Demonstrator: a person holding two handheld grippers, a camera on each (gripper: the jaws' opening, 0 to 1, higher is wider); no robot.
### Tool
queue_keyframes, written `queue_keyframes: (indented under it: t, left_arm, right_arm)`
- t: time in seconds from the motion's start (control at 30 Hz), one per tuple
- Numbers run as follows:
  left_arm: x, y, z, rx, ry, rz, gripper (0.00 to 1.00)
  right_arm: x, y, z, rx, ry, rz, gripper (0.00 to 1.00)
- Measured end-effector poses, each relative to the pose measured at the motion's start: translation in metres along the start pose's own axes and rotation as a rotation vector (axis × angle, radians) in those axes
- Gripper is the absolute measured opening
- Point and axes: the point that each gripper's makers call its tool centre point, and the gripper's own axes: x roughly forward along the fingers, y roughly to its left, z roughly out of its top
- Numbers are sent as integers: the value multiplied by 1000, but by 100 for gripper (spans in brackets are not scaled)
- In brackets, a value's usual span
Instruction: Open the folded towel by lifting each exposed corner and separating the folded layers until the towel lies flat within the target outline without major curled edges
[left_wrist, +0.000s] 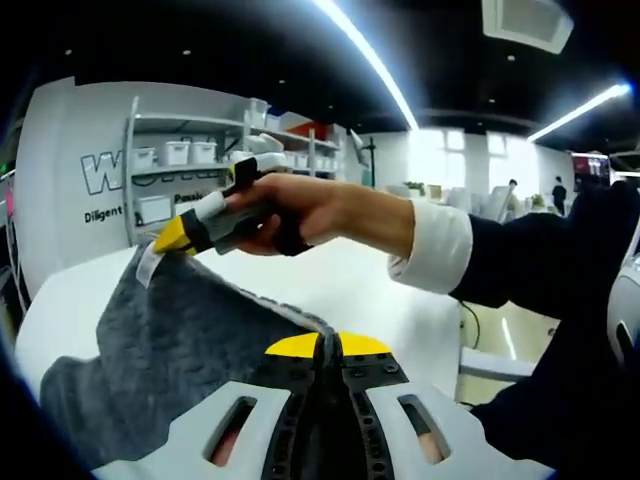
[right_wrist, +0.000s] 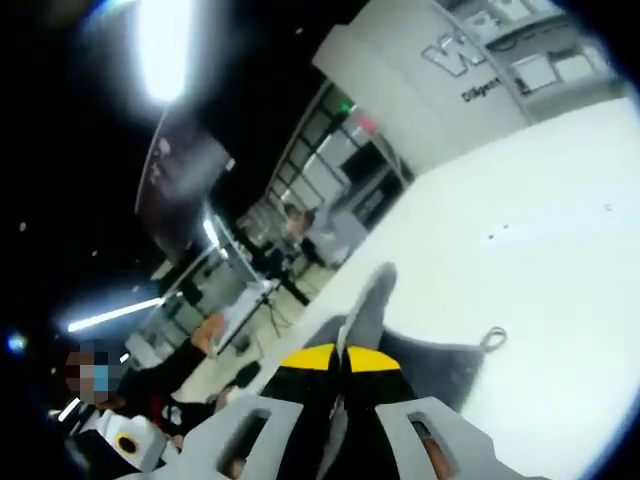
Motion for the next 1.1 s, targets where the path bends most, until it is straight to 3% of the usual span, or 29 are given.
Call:
queue_keyframes:
  t: [0.73, 1.1]
  left_arm:
    - [27, -24, 8, 22, 16, -40, 4]
    - [38, -34, 10, 21, 14, -60, 4]
  right_arm:
    - [-42, -16, -1, 7, -40, -22, 0]
    - [-60, -35, 7, 18, -48, -44, 0]
